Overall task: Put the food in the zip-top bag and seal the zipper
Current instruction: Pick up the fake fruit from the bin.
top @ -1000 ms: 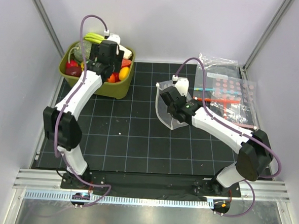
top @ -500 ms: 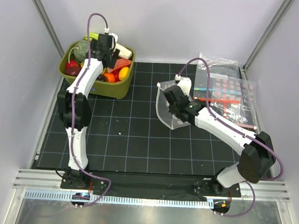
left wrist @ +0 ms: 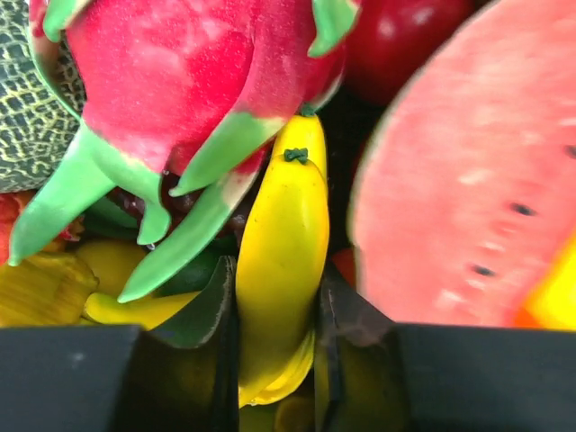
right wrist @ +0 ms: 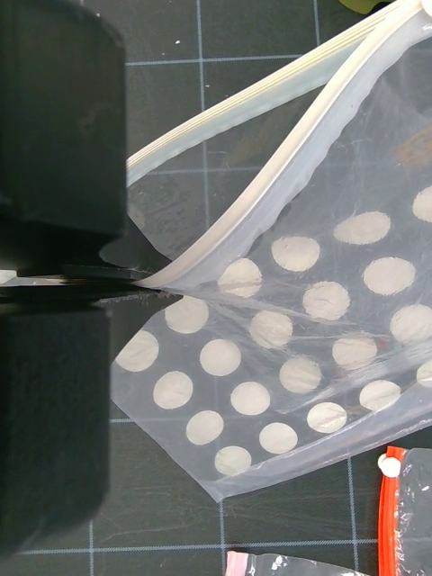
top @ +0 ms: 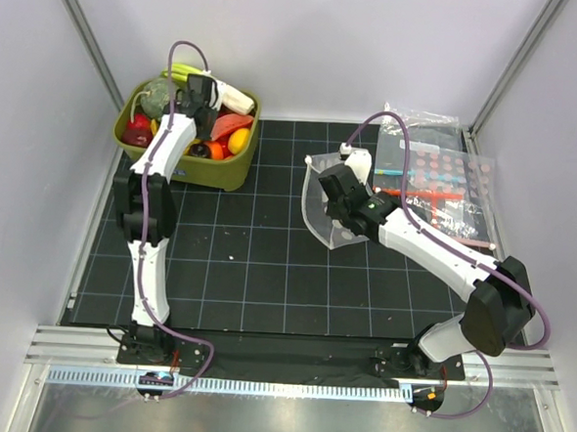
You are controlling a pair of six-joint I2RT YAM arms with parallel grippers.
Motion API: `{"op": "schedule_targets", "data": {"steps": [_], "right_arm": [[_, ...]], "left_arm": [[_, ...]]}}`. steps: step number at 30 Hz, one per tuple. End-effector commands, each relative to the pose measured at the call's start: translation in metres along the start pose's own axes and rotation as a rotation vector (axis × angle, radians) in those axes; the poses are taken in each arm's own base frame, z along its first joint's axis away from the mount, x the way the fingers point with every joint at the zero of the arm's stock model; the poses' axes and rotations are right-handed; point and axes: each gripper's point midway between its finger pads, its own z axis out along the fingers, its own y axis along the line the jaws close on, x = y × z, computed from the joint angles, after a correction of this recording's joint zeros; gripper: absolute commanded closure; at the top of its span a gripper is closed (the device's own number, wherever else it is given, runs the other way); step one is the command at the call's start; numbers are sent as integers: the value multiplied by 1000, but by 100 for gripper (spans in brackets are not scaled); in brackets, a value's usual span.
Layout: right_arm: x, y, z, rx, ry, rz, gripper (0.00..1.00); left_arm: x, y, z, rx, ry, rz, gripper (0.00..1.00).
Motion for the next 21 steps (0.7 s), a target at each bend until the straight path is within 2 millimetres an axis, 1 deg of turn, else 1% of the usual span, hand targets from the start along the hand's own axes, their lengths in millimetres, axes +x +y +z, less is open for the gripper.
{"op": "schedule_targets", "data": {"steps": [1, 3, 4, 7, 9, 10, 11, 14, 15, 17, 18, 19, 20, 21], "right_arm": [[-19, 1, -10, -29, -59, 47, 99], [-19, 2, -10, -34, -57, 49, 99], [-19, 2, -10, -33, -56, 48, 99], [-19, 3, -9, -35, -56, 51, 99], [-17, 3, -9, -36, -53, 49, 99], [-17, 3, -9, -36, -51, 50, 99], [-17, 3, -9, -36, -53, 49, 99], [-17, 2, -8, -33, -53, 51, 99], [-17, 3, -8, -33, -53, 49, 99], [-17, 3, -7, -34, -54, 50, 99], [-17, 4, -8, -38, -52, 50, 99], [-16, 4, -7, -40, -49, 52, 99], [-17, 5, -7, -47, -51, 53, 99], [-16, 6, -8, -52, -48, 54, 99]], "left_arm": [[-38, 16, -56, 18, -124, -74, 96], [-46, 23, -72, -2, -170, -101, 99], [-54, 30, -89, -16, -207, -117, 100], [-60, 35, -109, -26, -254, -168, 100], [-67, 37, -130, -17, -298, -230, 100], [-70, 32, -136, 17, -313, -240, 100], [-75, 34, -149, 24, -340, -255, 100], [-81, 26, -169, 58, -377, -302, 100], [-84, 27, -182, 62, -403, -329, 100], [-87, 21, -193, 99, -432, -366, 100], [-91, 21, -208, 123, -461, -421, 100], [-86, 7, -209, 190, -454, -434, 100], [-94, 2, -217, 236, -499, -455, 100], [-99, -3, -237, 294, -546, -481, 100]]}}
